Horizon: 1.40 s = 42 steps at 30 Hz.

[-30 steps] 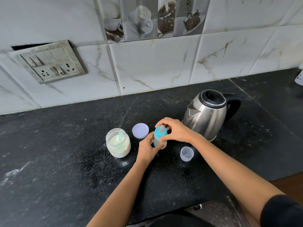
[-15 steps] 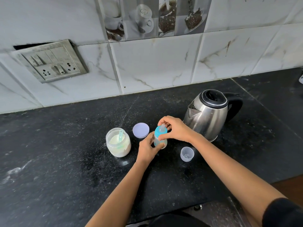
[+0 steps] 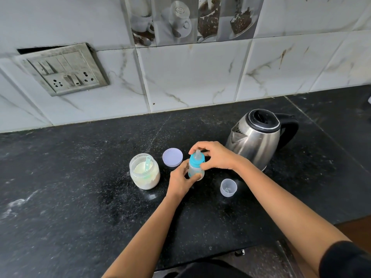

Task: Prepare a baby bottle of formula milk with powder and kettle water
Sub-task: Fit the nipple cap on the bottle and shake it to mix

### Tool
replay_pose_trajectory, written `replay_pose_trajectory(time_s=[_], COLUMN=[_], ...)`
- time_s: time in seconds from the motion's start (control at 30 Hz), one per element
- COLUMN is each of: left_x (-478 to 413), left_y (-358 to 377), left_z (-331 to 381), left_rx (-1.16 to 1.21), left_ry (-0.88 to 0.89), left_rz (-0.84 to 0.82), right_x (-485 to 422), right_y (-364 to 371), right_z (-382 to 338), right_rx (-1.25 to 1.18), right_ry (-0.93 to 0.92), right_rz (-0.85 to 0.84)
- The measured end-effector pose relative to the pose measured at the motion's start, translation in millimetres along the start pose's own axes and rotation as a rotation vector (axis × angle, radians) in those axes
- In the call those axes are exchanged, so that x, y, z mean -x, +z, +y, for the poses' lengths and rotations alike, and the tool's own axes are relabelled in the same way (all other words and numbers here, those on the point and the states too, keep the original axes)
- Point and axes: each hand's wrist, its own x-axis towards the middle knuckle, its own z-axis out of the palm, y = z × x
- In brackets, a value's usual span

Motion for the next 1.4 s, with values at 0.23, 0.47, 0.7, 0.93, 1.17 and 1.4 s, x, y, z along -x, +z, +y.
replay_pose_trajectory(time_s=[0.23,0.47,0.7,0.93,1.17,1.4], left_x=[0,0,0,2,1,1], left_y=[0,1,1,3,2,2], left_z=[0,-2,0,2,0,-1], left_rx=[0.009,0.002,-0.008,0.010,0.016,0.019], left_ry=[-0.001,-0.013,-0.013,-0.014,-0.023,-0.026], left_rz=[-0.003,-0.002,0.010,0.025,0.009,0.009], right_x=[2,6,0,-4,11,14], right_y=[9,10,-3,4,12,20], right_z=[4,7,-1,-12,2,16], right_rx=[0.043,0.043,0.060,0.252,0.396,-0.178], right_ry=[0.051,0.006,0.030,0.074,0.234,0.089], right_rz=[0.091,0.141,-0.024,0.101,0.225,0.004])
